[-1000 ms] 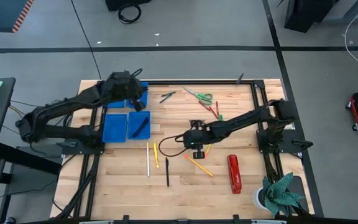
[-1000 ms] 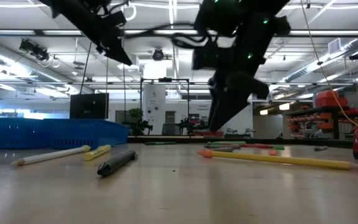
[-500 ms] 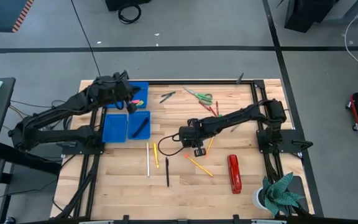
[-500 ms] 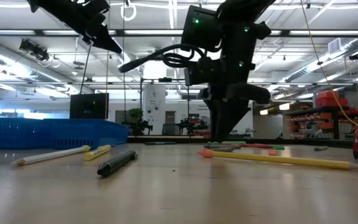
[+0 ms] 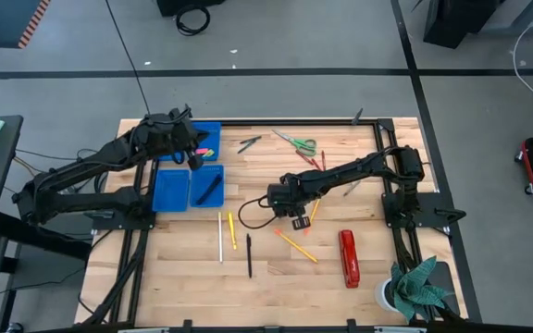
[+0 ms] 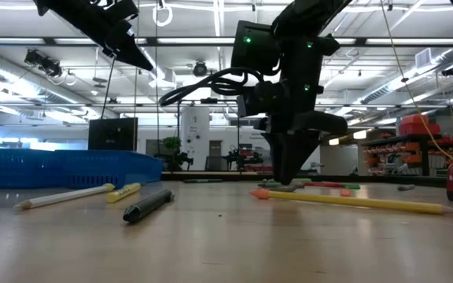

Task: Sort crayons/erasers/pens/pencils in bins
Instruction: Put the gray crayon into the top left blue bin

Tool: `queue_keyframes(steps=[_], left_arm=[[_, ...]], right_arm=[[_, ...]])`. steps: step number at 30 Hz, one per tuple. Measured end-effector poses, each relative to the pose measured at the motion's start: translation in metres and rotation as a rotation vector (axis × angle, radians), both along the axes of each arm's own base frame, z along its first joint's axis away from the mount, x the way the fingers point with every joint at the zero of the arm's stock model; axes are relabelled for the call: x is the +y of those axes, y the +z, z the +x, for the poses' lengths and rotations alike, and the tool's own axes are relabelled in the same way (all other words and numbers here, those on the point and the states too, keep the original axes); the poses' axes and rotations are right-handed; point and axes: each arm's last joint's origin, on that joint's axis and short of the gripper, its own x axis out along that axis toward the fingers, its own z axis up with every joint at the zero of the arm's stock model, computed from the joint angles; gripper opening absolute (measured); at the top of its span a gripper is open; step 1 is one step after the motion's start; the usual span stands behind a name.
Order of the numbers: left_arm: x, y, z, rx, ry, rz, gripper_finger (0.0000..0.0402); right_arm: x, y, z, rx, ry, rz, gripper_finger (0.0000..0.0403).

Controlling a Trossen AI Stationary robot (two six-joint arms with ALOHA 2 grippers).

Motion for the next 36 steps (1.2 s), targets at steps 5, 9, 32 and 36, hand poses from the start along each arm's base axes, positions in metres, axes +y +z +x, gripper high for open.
queue_keyframes(steps=[5, 9, 32, 36], left_arm=[[0.0, 0.0, 0.0, 0.001, 0.0, 0.0, 0.0033], [0.0, 0.0, 0.0, 0.004, -0.002, 0.003, 0.0026], [0.001, -0.001, -0.001, 0.016, -0.003, 0.011, 0.0022], [0.001, -0.001, -0.001, 0.016, -0.003, 0.011, 0.0029]], right_arm=[[-0.001, 0.0, 0.0, 0.009, 0.062, -0.043, 0.0119], [-0.001, 0.0, 0.0, 0.01, 0.074, -0.051, 0.0119], [-0.005, -0.022, -0.009, -0.055, -0.039, 0.031, 0.0056], [-0.012, -0.022, -0.009, -0.06, -0.142, 0.085, 0.0045]])
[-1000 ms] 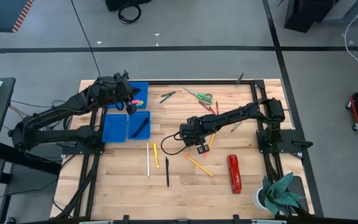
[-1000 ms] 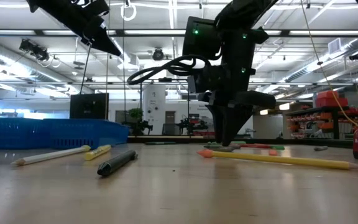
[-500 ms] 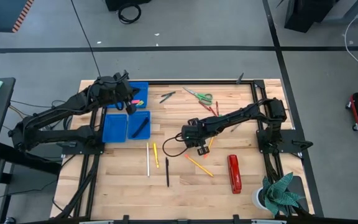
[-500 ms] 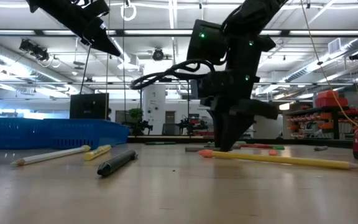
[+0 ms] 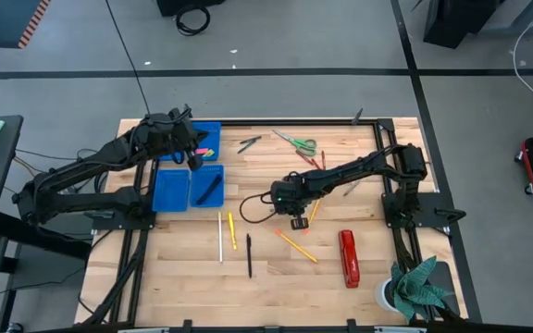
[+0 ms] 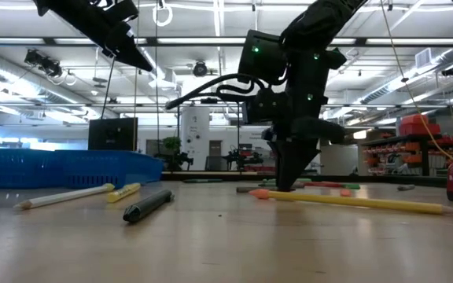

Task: Sort crayons/erasers/pens/pencils in bins
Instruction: Put the gray crayon into the top left blue bin

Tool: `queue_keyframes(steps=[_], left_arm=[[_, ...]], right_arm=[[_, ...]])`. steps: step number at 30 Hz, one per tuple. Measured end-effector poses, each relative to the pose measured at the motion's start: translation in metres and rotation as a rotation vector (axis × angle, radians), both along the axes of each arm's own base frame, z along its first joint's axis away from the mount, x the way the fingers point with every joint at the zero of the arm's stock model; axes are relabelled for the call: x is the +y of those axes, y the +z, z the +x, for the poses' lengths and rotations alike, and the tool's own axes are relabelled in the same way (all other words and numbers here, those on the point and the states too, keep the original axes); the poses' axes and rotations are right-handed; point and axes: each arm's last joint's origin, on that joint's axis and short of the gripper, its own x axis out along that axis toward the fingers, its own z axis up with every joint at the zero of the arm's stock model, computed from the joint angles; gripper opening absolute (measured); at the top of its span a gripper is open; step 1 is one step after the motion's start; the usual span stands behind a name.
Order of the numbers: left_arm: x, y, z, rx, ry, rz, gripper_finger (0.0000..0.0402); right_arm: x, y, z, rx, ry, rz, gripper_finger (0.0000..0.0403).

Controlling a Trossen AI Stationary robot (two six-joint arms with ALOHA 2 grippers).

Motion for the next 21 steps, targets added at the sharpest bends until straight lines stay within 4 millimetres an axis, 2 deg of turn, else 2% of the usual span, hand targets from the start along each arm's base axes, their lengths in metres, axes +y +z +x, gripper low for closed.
queue_keyframes(steps=[4, 10, 15, 21], left_arm=[[0.0, 0.0, 0.0, 0.0, 0.0, 0.0, 0.0031], [0.0, 0.0, 0.0, 0.001, 0.0, 0.0, 0.0022], [0.0, -0.001, 0.0, 0.009, -0.001, -0.003, 0.0024], [-0.002, -0.001, 0.001, -0.003, -0.059, -0.027, 0.0035]], right_arm=[[-0.001, 0.001, 0.001, -0.001, -0.019, 0.02, 0.0043], [0.006, 0.016, 0.006, -0.031, -0.009, 0.012, 0.0041], [0.019, 0.049, 0.004, -0.14, 0.0, 0.015, 0.0041], [0.038, 0.099, -0.013, -0.289, -0.004, -0.083, 0.0041]])
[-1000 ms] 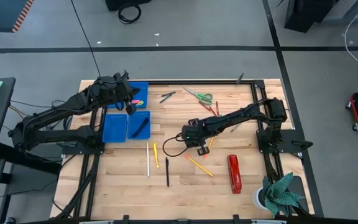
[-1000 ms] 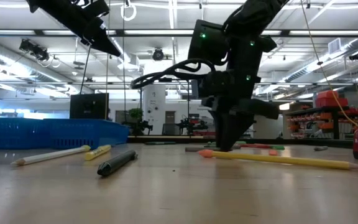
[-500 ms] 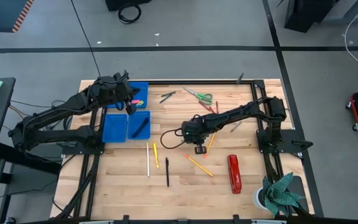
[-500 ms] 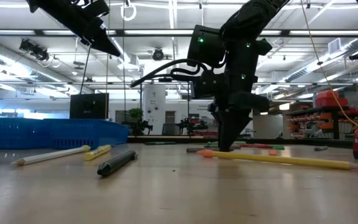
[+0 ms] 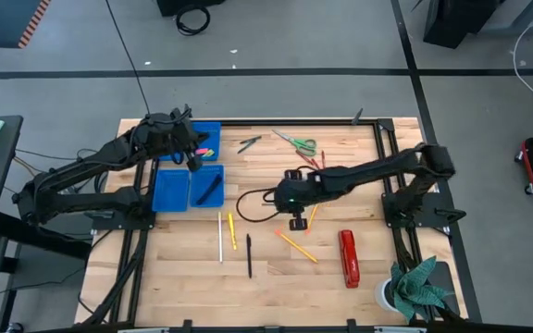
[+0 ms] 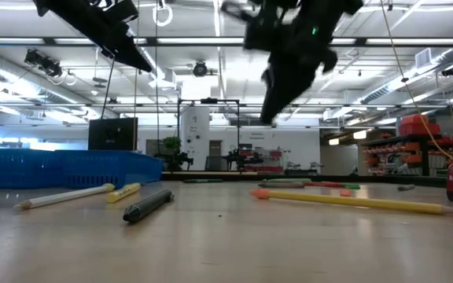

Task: Sort crayons/erasers/pens/pencils in bins
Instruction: Put the gray crayon into the top left blue bin

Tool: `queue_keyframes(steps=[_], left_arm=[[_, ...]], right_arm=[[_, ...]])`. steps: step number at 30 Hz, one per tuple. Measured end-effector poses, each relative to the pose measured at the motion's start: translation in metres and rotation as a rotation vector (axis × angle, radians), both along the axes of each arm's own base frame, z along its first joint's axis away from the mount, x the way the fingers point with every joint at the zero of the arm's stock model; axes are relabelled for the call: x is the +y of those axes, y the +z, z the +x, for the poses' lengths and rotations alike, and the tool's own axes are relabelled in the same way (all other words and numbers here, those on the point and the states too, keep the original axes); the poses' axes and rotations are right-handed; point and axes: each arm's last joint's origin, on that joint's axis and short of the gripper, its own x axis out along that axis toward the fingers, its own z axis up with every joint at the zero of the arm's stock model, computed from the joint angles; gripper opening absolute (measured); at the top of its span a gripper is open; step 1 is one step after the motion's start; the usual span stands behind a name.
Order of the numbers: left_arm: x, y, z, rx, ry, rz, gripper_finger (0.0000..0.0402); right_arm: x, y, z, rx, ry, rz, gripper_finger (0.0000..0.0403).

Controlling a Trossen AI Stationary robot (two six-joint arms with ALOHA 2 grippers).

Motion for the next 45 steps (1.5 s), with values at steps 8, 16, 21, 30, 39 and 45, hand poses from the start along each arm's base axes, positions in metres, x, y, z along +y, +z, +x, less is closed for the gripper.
queue_keyframes(steps=[8, 16, 21, 30, 39, 45], left_arm=[[-0.014, 0.01, 0.014, -0.164, -0.435, 0.07, 0.0053], [-0.023, -0.008, 0.027, -0.544, -0.603, 0.184, 0.0072], [-0.018, -0.019, 0.037, -0.624, -0.599, 0.161, 0.0109], [-0.02, -0.036, 0.092, -0.604, -0.687, 0.119, 0.0242], [-0.044, -0.045, 0.139, -0.553, -0.822, 0.155, 0.0275], [-0.059, -0.037, 0.151, -0.583, -0.876, 0.144, 0.025]], right_arm=[[0.023, 0.065, -0.037, -0.24, -0.094, -0.213, 0.0041], [0.043, 0.097, -0.061, -0.389, -0.094, -0.272, 0.0041], [0.048, 0.105, -0.062, -0.449, -0.067, -0.29, 0.0041], [0.045, 0.111, -0.055, -0.509, -0.039, -0.333, 0.0041], [0.043, 0.111, -0.055, -0.502, -0.039, -0.341, 0.0041], [0.044, 0.11, -0.055, -0.502, -0.018, -0.312, 0.0041]])
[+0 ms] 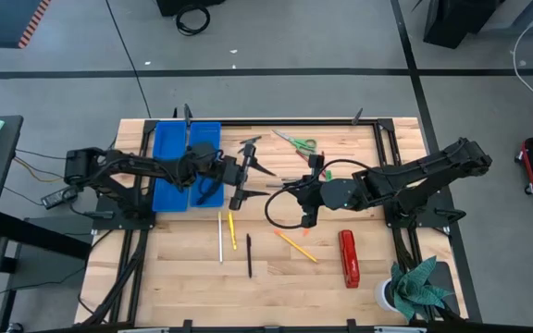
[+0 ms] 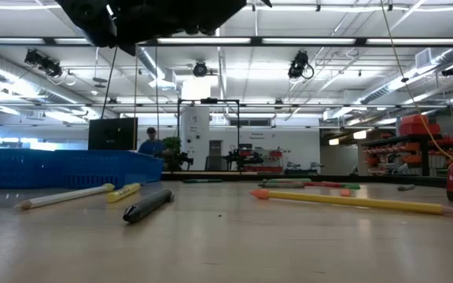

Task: Sort crayons/erasers/pens/pencils in bins
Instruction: Put the gray crayon into the top left blue bin

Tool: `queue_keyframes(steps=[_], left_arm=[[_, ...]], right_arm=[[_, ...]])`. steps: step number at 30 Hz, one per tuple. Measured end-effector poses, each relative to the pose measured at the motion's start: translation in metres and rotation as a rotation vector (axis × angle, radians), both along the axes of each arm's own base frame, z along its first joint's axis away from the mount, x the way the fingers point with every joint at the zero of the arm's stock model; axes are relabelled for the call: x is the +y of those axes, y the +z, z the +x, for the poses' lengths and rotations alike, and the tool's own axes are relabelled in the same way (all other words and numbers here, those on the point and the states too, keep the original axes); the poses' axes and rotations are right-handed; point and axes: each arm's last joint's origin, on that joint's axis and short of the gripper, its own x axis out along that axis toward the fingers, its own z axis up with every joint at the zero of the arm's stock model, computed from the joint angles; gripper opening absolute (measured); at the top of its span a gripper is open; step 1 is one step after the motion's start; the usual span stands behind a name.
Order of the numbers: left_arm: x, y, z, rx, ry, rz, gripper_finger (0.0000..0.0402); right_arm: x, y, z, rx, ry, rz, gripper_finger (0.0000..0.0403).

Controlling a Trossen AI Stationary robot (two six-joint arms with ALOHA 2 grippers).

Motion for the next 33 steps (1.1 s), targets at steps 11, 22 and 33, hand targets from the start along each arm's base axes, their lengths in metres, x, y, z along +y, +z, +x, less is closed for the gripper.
queue_keyframes(steps=[11, 22, 33], left_arm=[[-0.019, 0.007, 0.002, -0.052, -0.057, 0.016, 0.0205], [-0.019, 0.007, 0.002, -0.063, -0.053, 0.035, 0.0181], [-0.019, 0.007, 0.002, -0.069, -0.028, 0.035, 0.0217]], right_arm=[[0.0, 0.0, 0.0, 0.005, 0.004, -0.002, 0.0041], [0.0, -0.001, 0.0, 0.007, 0.003, -0.001, 0.0041], [0.0, -0.001, 0.0, 0.006, -0.004, 0.0, 0.0041]])
